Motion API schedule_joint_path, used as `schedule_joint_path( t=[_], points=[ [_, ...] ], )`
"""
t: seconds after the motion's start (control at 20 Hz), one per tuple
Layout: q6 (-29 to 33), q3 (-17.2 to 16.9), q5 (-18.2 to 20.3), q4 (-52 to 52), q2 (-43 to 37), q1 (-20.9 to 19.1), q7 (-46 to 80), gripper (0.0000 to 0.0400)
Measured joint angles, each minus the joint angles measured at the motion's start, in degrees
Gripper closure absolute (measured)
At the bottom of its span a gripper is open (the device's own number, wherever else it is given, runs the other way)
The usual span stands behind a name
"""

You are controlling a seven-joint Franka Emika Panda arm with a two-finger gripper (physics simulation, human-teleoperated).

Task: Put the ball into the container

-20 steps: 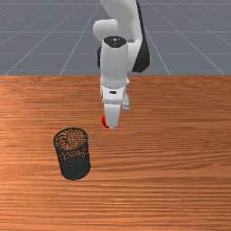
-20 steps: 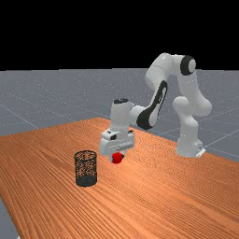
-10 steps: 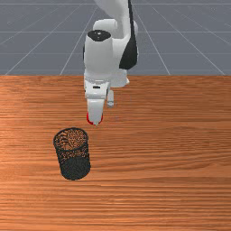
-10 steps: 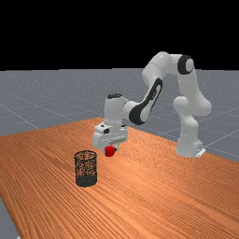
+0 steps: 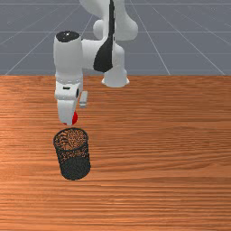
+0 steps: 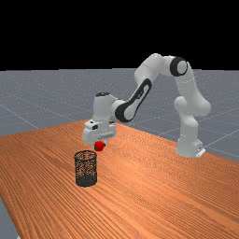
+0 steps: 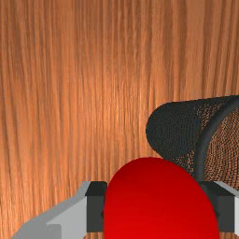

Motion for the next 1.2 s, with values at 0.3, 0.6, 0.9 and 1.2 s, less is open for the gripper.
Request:
schedule_joint_path(
  t=[0.3, 0.6, 0.9, 1.2],
  points=[
    [-6.2, -0.3, 1.5, 4.2, 0.3, -3.3, -4.1, 0.0121],
    [-8.0, 0.1, 0.5, 4.5, 0.8, -1.0, -0.9, 0.0121],
    [-6.3, -0.1, 0.9, 4.9, 2.5, -2.3, -2.9, 0.0121],
    [-7.9, -0.5, 1.2, 8.5, 4.8, -4.1, -5.0, 0.0121]
  ],
)
